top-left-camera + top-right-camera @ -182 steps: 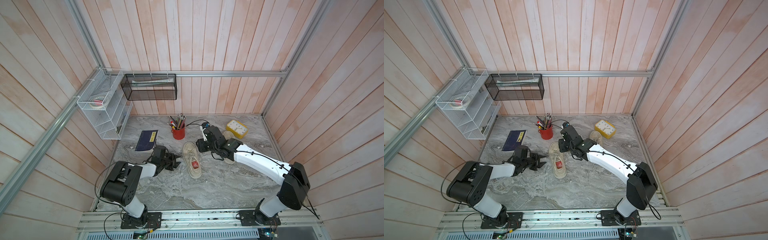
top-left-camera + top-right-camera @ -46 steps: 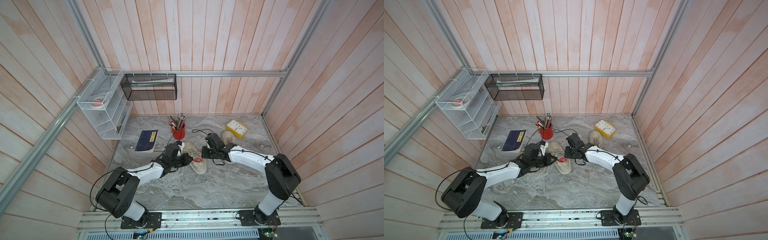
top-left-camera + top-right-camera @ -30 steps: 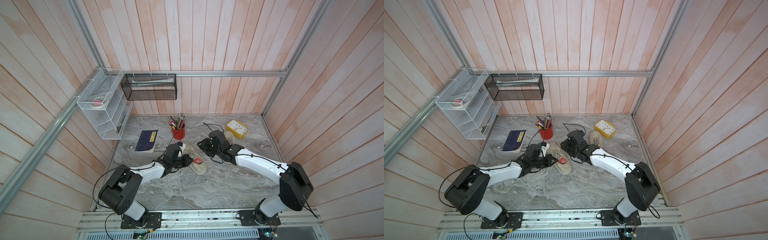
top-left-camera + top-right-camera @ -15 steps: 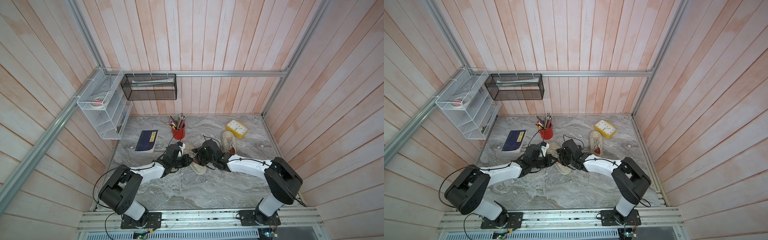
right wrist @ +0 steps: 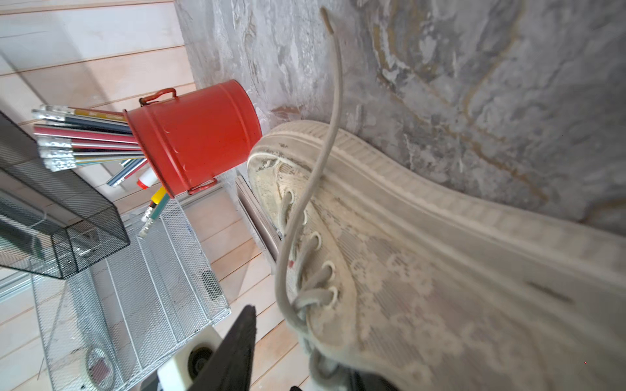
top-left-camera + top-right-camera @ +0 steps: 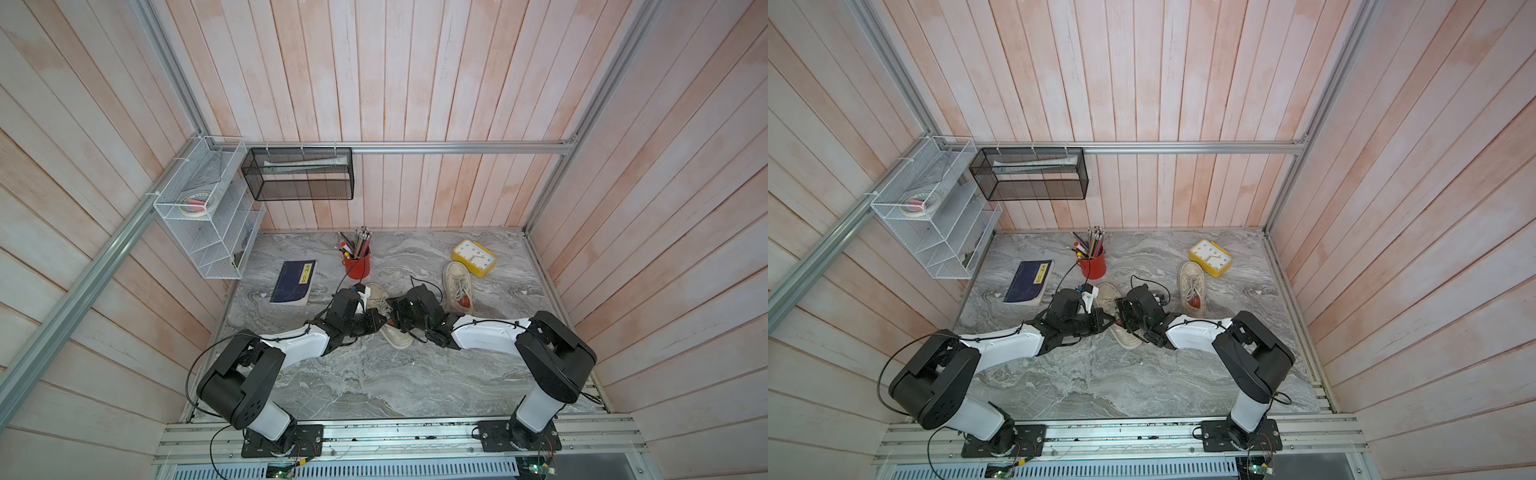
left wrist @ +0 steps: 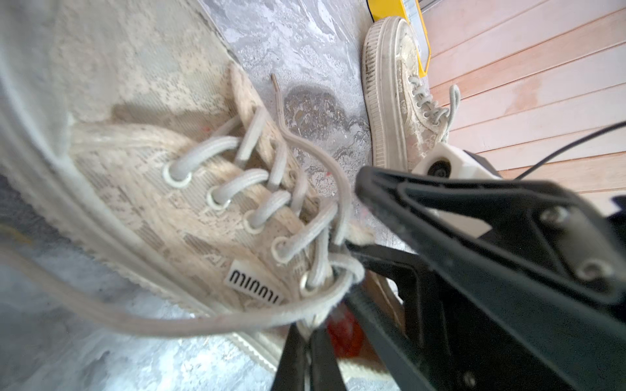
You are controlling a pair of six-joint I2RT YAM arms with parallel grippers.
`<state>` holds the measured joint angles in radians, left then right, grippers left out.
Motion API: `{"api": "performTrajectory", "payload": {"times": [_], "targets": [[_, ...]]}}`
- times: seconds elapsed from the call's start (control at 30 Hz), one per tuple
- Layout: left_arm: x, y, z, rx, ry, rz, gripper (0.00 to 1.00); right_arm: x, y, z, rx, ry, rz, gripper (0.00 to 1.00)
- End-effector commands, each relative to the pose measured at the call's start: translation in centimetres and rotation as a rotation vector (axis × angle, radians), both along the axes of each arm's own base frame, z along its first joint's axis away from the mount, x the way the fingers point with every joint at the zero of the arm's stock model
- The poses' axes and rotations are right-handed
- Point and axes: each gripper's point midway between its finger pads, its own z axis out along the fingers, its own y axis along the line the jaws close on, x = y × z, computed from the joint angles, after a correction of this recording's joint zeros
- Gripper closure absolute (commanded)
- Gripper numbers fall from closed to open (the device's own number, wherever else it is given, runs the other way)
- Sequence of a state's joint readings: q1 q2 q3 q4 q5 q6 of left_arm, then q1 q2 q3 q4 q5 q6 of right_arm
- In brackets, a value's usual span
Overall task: Remove the insole from the shoe
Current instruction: Untie the shoelace on the shoe.
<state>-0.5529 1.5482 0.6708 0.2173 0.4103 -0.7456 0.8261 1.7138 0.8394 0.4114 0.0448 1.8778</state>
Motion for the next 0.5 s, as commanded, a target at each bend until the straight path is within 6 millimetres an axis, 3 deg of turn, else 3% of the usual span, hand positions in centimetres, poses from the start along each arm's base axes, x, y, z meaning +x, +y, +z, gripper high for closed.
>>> {"api": "performTrajectory", "payload": {"times": [0.0,0.3,0.47], "targets": [[0.4,-0.2,1.0,-0.013,-0.045,-0.002,1.0,1.8,-0.3,2.9,0.082,-0.144,-0.061,0.59],[0.5,-0.1,0.6,0.007,-0.03,0.005,1.0,2.1,0.2,4.6,0.132,-0.204,-0.06,0.57],[0.6,-0.3,0.5,0.001,-0.026,-0.007,1.0,2.0,0.5,4.1,0.166,-0.197,-0.058,0.57]]}}
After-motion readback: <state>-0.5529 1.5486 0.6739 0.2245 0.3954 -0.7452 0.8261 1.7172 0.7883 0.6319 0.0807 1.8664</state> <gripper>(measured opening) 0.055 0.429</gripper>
